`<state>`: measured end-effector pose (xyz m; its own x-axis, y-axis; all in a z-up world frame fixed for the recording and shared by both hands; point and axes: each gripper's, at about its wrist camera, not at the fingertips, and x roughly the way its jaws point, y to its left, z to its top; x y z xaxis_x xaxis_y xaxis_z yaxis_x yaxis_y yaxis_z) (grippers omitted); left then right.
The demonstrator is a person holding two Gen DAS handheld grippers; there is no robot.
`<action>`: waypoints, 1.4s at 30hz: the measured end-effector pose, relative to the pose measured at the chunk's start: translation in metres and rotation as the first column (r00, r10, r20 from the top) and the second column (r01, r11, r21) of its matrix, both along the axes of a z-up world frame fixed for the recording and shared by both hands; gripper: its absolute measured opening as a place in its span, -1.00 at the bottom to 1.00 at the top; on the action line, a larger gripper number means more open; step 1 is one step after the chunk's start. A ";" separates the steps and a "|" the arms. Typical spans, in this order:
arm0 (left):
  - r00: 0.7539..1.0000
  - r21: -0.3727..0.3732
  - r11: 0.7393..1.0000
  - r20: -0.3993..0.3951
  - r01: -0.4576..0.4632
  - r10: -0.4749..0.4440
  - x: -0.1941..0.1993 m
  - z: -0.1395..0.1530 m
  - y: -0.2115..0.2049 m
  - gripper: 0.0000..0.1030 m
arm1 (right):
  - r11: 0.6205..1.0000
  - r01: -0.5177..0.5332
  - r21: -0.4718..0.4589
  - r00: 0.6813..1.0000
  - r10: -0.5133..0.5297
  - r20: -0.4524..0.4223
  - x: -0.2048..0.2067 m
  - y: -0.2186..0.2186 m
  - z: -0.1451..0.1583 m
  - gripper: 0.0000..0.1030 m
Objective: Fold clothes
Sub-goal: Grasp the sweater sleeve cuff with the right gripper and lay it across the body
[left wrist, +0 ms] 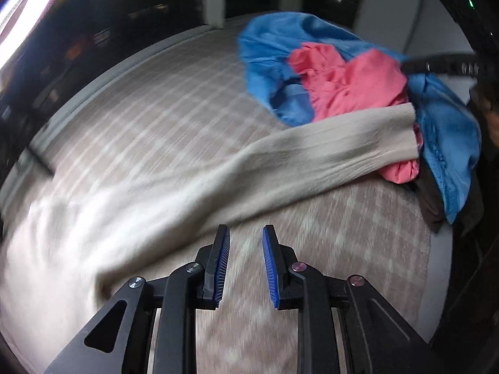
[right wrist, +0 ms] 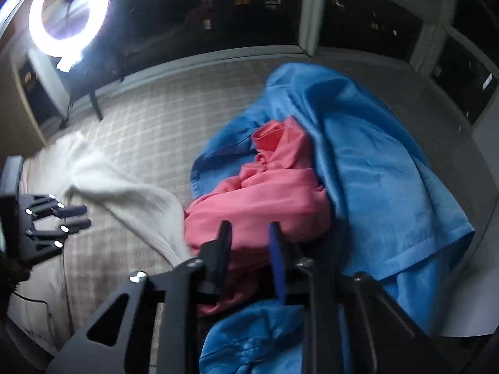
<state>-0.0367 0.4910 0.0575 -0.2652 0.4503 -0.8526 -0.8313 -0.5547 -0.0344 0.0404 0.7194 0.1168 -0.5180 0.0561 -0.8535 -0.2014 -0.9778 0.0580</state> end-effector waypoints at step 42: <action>0.875 0.181 0.866 0.238 -0.467 0.422 -0.017 0.072 -0.184 -0.56 | 0.945 -0.147 -0.292 0.987 0.122 -0.101 0.014 -0.072 -0.001 -0.91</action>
<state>-0.0535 0.3067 0.1291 -0.3314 0.5081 -0.7950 -0.4639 -0.8215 -0.3317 0.0540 0.6471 0.1158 -0.5712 -0.2688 -0.7756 -0.0520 -0.9311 0.3610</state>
